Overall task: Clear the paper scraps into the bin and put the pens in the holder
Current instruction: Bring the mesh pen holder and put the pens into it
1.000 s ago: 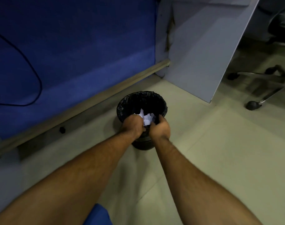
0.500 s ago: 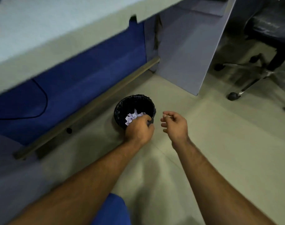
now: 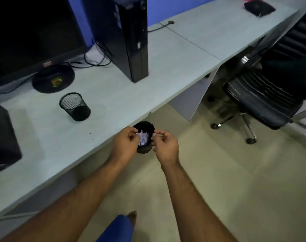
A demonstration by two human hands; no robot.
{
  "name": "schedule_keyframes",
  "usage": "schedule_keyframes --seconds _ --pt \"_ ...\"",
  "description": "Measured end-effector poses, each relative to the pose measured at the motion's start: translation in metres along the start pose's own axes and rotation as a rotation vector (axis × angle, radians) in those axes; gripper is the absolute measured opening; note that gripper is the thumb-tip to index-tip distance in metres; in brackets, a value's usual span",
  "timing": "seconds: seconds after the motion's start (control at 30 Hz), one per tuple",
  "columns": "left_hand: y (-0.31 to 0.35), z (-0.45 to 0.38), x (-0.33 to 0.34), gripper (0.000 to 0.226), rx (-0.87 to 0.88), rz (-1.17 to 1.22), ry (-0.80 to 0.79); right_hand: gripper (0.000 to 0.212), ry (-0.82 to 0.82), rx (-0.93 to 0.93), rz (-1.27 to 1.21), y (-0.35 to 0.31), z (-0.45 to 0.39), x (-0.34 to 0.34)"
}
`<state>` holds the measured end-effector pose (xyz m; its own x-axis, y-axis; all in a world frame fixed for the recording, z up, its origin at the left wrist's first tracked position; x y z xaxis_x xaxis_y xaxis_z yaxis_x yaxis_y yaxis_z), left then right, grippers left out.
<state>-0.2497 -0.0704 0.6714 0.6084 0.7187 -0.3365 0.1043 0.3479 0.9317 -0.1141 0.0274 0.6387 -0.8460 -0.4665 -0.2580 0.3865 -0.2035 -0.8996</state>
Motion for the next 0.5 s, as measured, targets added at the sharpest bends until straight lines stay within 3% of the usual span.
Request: schedule_keyframes --seconds 0.2,0.4,0.5 --pt "0.039 -0.004 -0.064 0.016 -0.021 -0.008 0.068 0.007 -0.135 -0.061 0.151 -0.083 0.025 0.042" --pt "-0.011 -0.034 -0.14 0.017 -0.124 -0.06 0.196 0.03 -0.267 -0.092 0.392 -0.109 0.026 0.126" --pt "-0.043 -0.054 -0.183 0.021 -0.186 -0.118 0.3 0.053 -0.331 -0.1 0.494 -0.113 0.016 0.173"
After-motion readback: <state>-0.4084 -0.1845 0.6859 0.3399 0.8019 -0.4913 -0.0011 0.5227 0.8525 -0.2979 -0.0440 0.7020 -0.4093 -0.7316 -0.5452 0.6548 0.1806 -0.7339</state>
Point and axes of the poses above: each hand's wrist, its own z-axis away from the middle knuckle, its own x-axis out of the palm, y = z × x, the point moved 7 cm from there along -z, towards the middle knuckle, and after that the axes turned 12 degrees about z, right-handed, at the moved point
